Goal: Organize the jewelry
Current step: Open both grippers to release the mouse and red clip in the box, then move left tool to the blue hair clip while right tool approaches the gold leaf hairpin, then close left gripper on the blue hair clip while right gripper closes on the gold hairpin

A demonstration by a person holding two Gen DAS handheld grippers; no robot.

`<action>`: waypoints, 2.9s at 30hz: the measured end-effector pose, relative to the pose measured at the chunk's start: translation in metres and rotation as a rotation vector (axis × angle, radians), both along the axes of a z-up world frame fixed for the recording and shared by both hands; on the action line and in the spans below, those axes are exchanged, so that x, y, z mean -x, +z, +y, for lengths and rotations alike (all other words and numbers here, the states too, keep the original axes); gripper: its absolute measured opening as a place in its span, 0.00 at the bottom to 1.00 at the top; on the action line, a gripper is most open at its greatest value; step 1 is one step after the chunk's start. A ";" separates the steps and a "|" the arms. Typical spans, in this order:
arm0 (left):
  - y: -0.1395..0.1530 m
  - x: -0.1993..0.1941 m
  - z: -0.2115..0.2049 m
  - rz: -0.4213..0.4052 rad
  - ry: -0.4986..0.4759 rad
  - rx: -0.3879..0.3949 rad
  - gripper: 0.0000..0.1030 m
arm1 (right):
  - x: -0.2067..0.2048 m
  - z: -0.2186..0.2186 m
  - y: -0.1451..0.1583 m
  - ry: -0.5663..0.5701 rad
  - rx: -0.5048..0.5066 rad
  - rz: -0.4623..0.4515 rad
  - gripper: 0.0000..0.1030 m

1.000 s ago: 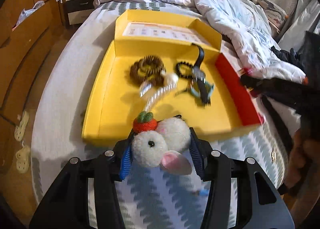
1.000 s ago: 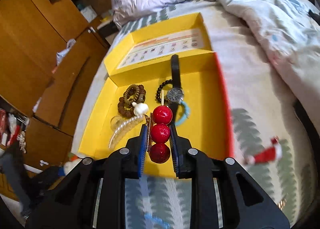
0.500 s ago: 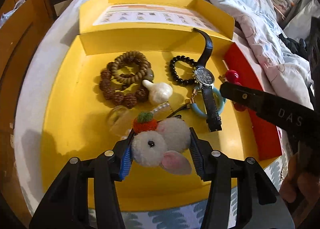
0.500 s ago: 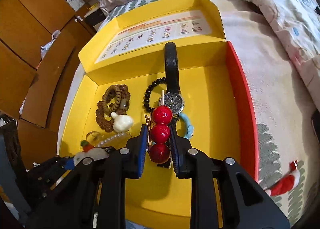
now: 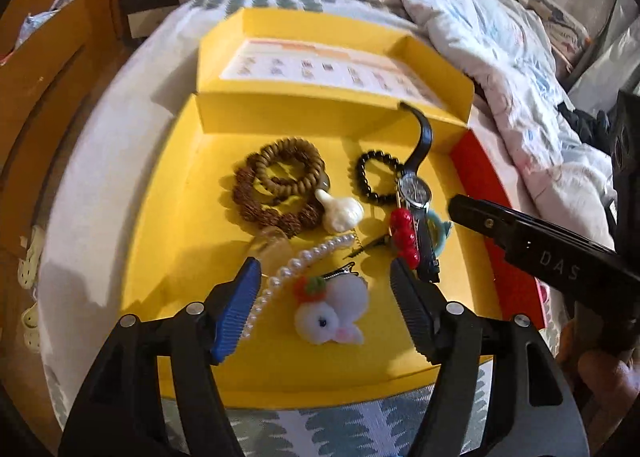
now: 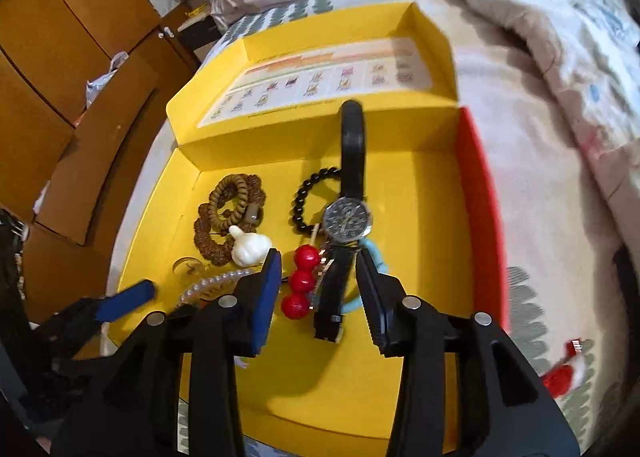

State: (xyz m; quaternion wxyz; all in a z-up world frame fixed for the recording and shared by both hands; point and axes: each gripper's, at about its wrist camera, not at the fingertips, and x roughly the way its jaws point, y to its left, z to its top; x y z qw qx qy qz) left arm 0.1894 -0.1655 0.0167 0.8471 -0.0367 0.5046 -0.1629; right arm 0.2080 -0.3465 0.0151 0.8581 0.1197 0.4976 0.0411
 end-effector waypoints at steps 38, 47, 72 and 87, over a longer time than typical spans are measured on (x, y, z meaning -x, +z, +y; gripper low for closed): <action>-0.038 0.172 -0.030 -0.071 -0.098 -0.087 0.86 | 0.227 -0.141 -0.012 -0.320 0.251 0.155 0.86; -0.068 0.169 -0.054 0.057 -0.156 -0.141 0.86 | 0.224 -0.151 -0.038 -0.326 0.269 0.288 0.86; -0.097 0.151 -0.082 0.149 -0.108 -0.187 0.86 | 0.207 -0.164 -0.069 -0.315 0.220 0.348 0.82; -0.091 0.158 -0.088 0.137 -0.125 -0.198 0.86 | 0.189 -0.162 -0.084 -0.282 0.178 0.370 0.68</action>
